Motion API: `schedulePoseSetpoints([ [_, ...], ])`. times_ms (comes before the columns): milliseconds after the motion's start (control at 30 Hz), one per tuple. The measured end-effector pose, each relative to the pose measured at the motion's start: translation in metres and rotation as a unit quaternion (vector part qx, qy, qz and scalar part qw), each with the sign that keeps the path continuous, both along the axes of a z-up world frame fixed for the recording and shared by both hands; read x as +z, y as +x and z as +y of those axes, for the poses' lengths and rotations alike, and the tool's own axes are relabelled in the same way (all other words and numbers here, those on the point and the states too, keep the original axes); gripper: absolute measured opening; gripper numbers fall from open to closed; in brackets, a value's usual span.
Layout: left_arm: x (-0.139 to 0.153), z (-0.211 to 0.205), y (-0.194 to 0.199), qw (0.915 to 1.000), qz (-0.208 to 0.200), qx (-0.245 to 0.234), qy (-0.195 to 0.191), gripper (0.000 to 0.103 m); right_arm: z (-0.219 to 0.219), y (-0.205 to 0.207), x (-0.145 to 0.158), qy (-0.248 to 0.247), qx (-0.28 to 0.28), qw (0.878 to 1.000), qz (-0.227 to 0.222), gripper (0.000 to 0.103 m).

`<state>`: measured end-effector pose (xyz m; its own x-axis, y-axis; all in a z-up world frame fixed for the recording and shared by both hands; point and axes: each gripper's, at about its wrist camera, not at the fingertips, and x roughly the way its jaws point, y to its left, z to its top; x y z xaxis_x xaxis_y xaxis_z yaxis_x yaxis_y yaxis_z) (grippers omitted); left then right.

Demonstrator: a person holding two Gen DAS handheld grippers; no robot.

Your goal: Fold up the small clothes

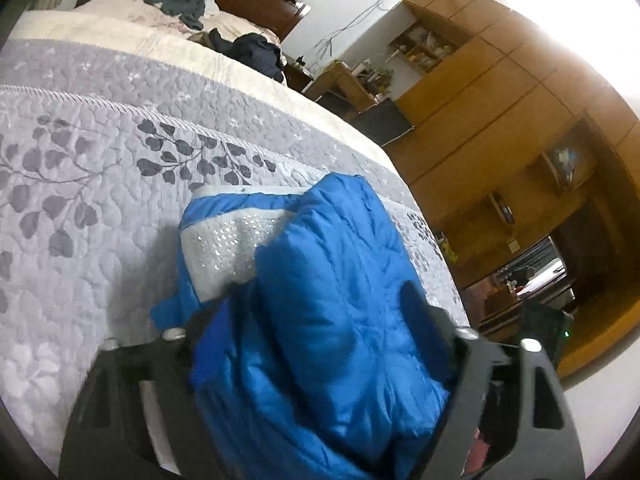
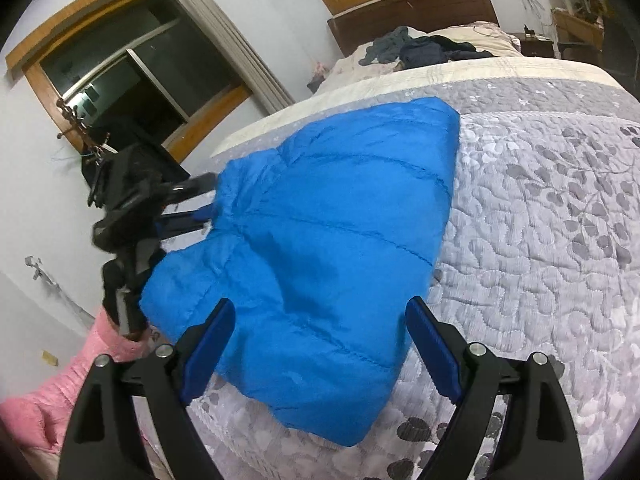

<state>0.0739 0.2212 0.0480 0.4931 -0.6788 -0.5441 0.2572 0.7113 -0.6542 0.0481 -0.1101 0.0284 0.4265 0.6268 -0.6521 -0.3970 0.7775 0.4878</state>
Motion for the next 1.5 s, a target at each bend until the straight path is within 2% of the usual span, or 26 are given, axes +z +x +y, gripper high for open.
schedulePoseSetpoints([
  [33,-0.001,-0.001,0.001,1.0,-0.004,0.0,0.007,0.051,0.001,-0.001,0.001,0.004,0.001,1.0,-0.003,0.087],
  [67,-0.001,-0.002,-0.001,0.9999,-0.01,0.002,0.013,0.032,0.002,-0.001,0.002,0.007,0.003,1.0,-0.005,0.087],
  [200,0.002,0.005,-0.006,0.9996,-0.024,-0.008,-0.012,0.014,0.012,-0.001,0.01,0.021,0.016,0.999,-0.018,0.087],
  [367,0.012,0.019,-0.027,0.9983,-0.054,-0.021,-0.013,0.01,0.045,-0.005,0.018,0.054,0.08,0.995,-0.024,0.087],
  [467,0.009,0.033,-0.03,0.9982,-0.051,-0.026,-0.015,0.01,0.071,-0.004,0.013,0.053,0.116,0.992,-0.009,0.085],
  [567,-0.002,0.044,-0.021,0.9987,-0.034,-0.029,-0.023,0.01,0.099,-0.003,0.004,0.021,0.129,0.991,-0.005,0.084],
  [733,-0.025,0.047,-0.005,0.9991,-0.018,-0.034,-0.02,0.013,0.123,-0.005,0.0,-0.04,0.108,0.993,-0.02,0.084],
  [833,-0.042,0.048,0.001,0.999,-0.004,-0.035,-0.028,0.017,0.13,-0.007,-0.005,-0.062,0.101,0.993,-0.03,0.085],
  [900,-0.049,0.051,0.003,0.9984,0.003,-0.033,-0.045,0.019,0.13,-0.007,-0.003,-0.06,0.099,0.993,-0.029,0.085],
  [1000,-0.042,0.053,-0.001,0.9984,0.008,-0.028,-0.049,0.022,0.124,-0.007,0.002,-0.041,0.099,0.994,-0.016,0.085],
  [1067,-0.031,0.053,-0.008,0.9993,0.004,-0.016,-0.035,0.028,0.116,-0.008,0.011,-0.027,0.094,0.995,-0.01,0.084],
  [1133,-0.017,0.055,-0.017,0.9998,-0.006,0.0,-0.019,0.042,0.107,-0.015,0.022,-0.026,0.087,0.996,-0.022,0.084],
  [1200,0.001,0.058,-0.033,0.9993,-0.023,0.028,0.002,0.067,0.095,-0.02,0.033,-0.04,0.061,0.997,-0.031,0.091],
  [1267,0.017,0.056,-0.048,0.9978,-0.036,0.047,0.03,0.076,0.083,-0.023,0.039,-0.057,0.026,0.998,-0.03,0.096],
  [1333,0.029,0.05,-0.062,0.9953,-0.043,0.057,0.065,0.088,0.073,-0.024,0.04,-0.076,-0.006,0.997,-0.028,0.099],
  [1367,0.035,0.044,-0.072,0.9928,-0.046,0.066,0.088,0.092,0.071,-0.026,0.04,-0.087,-0.018,0.996,-0.026,0.099],
  [1500,0.044,0.027,-0.102,0.9878,-0.055,0.067,0.129,0.093,0.062,-0.034,0.035,-0.13,-0.06,0.99,-0.01,0.099],
])
